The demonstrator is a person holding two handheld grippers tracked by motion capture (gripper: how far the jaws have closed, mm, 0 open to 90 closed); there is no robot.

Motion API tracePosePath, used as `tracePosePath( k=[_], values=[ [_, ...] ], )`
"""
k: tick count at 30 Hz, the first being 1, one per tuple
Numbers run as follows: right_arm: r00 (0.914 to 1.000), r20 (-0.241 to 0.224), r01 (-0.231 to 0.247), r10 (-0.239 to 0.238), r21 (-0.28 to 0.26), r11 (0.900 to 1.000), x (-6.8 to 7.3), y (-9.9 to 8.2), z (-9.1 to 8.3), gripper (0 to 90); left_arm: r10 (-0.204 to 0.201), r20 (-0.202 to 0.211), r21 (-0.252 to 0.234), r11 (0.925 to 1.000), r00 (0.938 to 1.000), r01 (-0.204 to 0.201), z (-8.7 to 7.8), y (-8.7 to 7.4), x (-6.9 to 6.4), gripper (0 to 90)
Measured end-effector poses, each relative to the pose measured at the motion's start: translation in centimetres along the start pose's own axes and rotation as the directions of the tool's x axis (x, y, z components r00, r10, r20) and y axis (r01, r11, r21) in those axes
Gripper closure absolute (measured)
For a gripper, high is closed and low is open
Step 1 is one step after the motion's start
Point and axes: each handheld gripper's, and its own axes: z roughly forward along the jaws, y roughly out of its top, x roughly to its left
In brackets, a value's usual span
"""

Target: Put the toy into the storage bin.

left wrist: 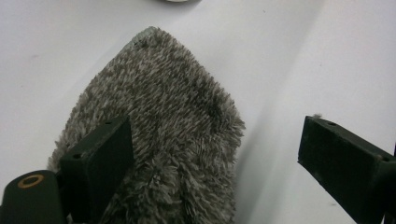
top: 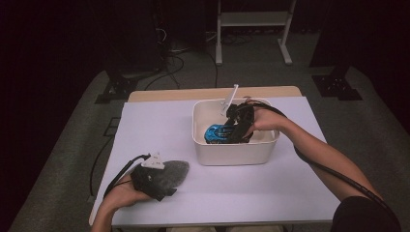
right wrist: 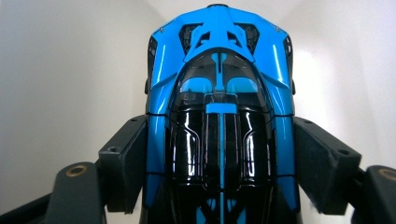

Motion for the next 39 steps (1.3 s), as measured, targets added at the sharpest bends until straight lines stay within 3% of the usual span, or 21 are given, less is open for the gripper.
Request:
tracePosePath(
  k=[39],
  values=[
    [0.9977, -0.068, 0.003, 0.001, 0.068, 0.9977, -0.5, 1.0, 2.8, 25.2, -0.012, 0.002, -0.001, 0.9999, 0.9999, 0.012, -0.3, -0.6, 0.1, 9.6]
  ],
)
